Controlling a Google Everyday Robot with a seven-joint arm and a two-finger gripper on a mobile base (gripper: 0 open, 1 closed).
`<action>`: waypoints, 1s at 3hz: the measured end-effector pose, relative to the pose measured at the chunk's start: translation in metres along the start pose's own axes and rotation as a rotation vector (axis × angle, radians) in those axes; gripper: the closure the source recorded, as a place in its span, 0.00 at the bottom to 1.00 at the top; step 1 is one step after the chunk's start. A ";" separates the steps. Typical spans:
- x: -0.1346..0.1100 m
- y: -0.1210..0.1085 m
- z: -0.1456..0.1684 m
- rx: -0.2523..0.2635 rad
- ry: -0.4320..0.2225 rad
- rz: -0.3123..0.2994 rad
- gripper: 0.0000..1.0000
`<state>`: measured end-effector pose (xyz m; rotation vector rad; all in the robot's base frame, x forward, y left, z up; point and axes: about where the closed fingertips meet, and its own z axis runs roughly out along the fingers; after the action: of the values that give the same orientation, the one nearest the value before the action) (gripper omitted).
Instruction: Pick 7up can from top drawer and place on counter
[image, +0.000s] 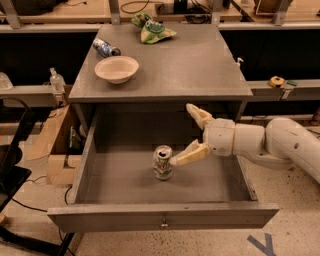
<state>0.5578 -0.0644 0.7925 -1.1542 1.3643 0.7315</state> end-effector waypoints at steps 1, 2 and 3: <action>0.017 0.001 0.002 0.001 0.005 0.031 0.00; 0.076 0.001 0.016 -0.021 0.024 0.095 0.00; 0.109 -0.005 0.029 -0.047 0.054 0.117 0.00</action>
Offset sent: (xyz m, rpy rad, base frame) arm 0.0214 -0.0069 -0.1225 0.0246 0.1534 -0.0094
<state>0.5868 -0.0630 0.6831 -1.1456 1.4763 0.8252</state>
